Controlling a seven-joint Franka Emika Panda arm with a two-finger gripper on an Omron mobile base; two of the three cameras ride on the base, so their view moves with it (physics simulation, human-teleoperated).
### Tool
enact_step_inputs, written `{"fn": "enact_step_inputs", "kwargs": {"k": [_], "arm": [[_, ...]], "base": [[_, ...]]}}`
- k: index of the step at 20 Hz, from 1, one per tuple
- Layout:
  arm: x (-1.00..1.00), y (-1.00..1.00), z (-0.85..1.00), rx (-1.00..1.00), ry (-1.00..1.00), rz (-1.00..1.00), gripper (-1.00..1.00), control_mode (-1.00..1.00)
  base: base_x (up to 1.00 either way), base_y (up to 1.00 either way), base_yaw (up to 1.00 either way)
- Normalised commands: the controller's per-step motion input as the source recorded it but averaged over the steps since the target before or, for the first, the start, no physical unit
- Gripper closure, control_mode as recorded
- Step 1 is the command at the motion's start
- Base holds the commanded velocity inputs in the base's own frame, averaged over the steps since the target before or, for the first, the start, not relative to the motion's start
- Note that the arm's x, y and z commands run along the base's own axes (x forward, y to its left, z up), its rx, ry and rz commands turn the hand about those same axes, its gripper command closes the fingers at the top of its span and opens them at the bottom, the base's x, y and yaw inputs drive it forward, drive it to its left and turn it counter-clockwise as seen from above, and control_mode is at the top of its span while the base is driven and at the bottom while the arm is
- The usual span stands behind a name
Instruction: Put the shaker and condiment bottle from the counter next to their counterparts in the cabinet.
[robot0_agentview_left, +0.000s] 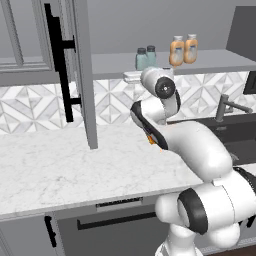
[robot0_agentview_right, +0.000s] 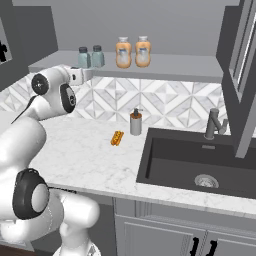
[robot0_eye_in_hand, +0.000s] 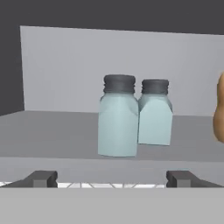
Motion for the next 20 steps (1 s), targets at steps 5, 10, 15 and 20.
{"fn": "enact_step_inputs", "kwargs": {"k": [5,10,15,20], "arm": [[-0.98,-0.06,0.28,0.0,0.0,0.0,-1.0,-1.0],[-1.0,-0.13,0.32,0.0,-0.06,0.0,-1.0,-1.0],[-1.0,-0.2,0.25,0.0,-0.12,0.0,-1.0,-1.0],[-1.0,-0.22,0.03,0.0,-0.02,0.0,-1.0,-1.0]], "base": [[0.0,0.0,0.0],[0.0,0.0,0.0],[0.0,0.0,0.0],[0.0,0.0,0.0]]}}
